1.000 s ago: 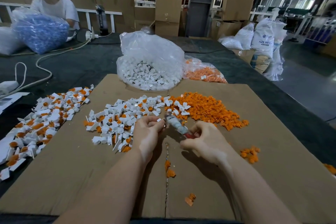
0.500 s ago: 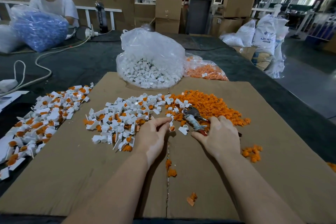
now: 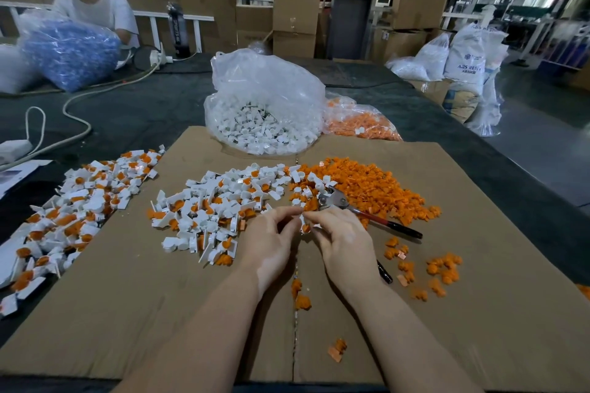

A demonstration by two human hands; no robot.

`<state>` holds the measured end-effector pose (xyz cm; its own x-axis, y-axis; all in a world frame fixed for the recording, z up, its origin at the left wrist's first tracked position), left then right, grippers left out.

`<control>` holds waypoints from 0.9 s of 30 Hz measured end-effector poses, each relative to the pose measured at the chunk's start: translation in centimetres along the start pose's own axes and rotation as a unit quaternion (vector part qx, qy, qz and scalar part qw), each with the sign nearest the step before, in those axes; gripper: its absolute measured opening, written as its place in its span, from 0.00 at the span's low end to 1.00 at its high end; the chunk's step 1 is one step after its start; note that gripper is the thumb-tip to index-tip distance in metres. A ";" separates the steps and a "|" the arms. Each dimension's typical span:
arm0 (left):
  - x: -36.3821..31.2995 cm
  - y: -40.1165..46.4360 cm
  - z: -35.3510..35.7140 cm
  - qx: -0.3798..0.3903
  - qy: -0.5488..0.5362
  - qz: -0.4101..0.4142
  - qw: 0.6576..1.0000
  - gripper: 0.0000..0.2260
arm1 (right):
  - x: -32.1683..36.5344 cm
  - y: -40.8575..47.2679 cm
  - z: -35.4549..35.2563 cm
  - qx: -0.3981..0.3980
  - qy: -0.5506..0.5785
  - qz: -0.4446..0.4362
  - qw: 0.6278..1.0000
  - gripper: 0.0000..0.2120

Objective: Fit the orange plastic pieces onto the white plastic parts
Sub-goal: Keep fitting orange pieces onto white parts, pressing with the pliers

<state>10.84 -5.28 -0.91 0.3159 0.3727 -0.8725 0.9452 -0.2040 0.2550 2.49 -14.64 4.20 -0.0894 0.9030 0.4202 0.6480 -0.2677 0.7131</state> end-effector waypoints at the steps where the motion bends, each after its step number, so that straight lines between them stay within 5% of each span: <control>1: 0.0 0.0 0.0 0.001 0.007 0.005 1.000 0.10 | 0.0 -0.2 0.2 0.009 0.010 0.001 1.000 0.10; 8: -0.7 -0.7 0.0 0.032 -0.019 0.003 0.999 0.15 | -0.7 -0.3 0.2 0.005 0.017 0.029 0.999 0.04; 27: -1.8 -1.0 0.0 0.023 0.023 0.027 0.999 0.16 | -2.6 -0.6 -0.6 -0.039 -0.001 0.124 0.992 0.10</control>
<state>9.31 -5.79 0.38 0.3714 0.4008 -0.8375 0.9220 -0.2656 0.2818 1.85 -17.06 2.97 0.0665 0.8065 0.5875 0.5901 -0.5065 0.6286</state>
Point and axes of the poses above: each hand's wrist, its own y-axis towards the middle knuckle, its own z-axis out of the palm, x = y × z, the point moved 9 cm from there along y, towards the middle knuckle, and after that the axes turned 12 degrees about -x, right-handed, at the moved point
